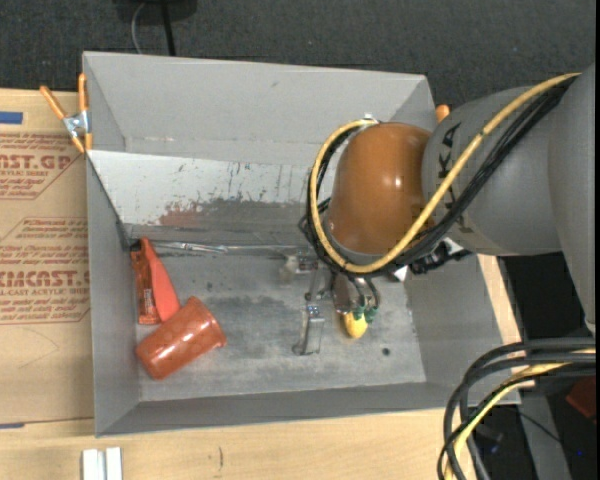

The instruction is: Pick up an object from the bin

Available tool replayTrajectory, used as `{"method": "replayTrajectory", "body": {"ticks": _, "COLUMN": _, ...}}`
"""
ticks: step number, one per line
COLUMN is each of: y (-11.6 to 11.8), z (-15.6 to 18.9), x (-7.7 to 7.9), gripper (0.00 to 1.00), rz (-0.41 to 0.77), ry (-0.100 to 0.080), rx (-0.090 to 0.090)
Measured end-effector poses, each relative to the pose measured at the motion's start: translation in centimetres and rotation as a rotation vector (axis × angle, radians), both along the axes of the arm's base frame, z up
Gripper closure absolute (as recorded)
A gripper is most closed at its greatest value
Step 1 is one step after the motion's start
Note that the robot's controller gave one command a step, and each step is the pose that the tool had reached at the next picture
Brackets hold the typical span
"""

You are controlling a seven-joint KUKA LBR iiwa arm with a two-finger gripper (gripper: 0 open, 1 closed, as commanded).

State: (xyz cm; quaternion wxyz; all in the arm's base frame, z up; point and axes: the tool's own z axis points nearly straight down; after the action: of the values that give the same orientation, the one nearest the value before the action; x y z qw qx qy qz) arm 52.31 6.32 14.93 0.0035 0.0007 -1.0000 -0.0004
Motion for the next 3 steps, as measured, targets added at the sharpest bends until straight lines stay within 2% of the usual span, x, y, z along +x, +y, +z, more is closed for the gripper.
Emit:
{"method": "replayTrajectory", "body": {"ticks": 1, "y": 0.0, "z": 0.5, "x": 0.2, "gripper": 0.00, "rz": -0.001, "ry": -0.007, "rx": 0.001}}
{"method": "replayTrajectory", "body": {"ticks": 2, "y": 1.8, "z": -1.2, "x": 2.0, "gripper": 0.00, "rz": 0.064, "ry": -0.011, "rx": -0.001}}
{"method": "replayTrajectory", "body": {"ticks": 3, "y": 5.8, "z": -8.0, "x": 0.6, "gripper": 1.00, "rz": 0.209, "ry": -0.008, "rx": 0.003}}
